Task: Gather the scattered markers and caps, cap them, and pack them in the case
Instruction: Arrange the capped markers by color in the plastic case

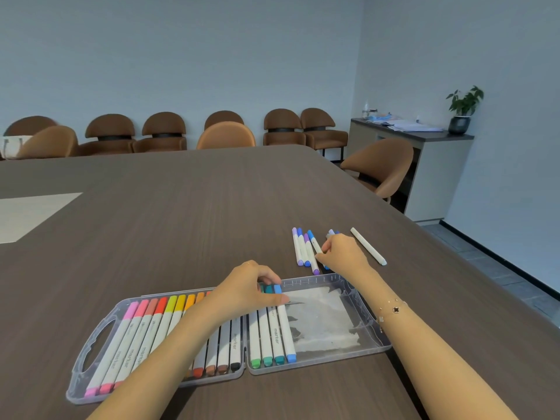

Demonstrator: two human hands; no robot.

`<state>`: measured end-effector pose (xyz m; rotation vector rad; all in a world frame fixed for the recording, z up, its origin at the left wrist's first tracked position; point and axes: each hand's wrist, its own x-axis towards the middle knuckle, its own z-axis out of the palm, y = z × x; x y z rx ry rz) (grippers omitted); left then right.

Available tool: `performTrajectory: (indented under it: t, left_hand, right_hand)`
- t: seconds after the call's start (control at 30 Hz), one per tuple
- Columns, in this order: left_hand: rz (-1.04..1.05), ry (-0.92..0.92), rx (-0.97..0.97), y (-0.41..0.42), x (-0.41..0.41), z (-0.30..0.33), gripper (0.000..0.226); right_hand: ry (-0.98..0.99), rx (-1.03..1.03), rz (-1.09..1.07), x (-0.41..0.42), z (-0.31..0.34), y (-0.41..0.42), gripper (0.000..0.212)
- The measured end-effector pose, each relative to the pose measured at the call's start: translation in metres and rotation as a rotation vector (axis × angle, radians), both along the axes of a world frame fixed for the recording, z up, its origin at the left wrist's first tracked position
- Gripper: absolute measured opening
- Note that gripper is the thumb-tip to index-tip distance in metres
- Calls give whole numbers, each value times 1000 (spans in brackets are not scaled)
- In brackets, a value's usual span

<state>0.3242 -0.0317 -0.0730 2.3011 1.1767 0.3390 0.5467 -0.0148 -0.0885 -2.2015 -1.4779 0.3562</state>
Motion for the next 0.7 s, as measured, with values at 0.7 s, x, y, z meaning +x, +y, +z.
performTrajectory:
  t: [0.7]
  left_hand:
    - [-58, 72, -51, -8, -5, 5, 61]
  right_hand:
    - [184, 57, -10, -10, 12, -5, 30]
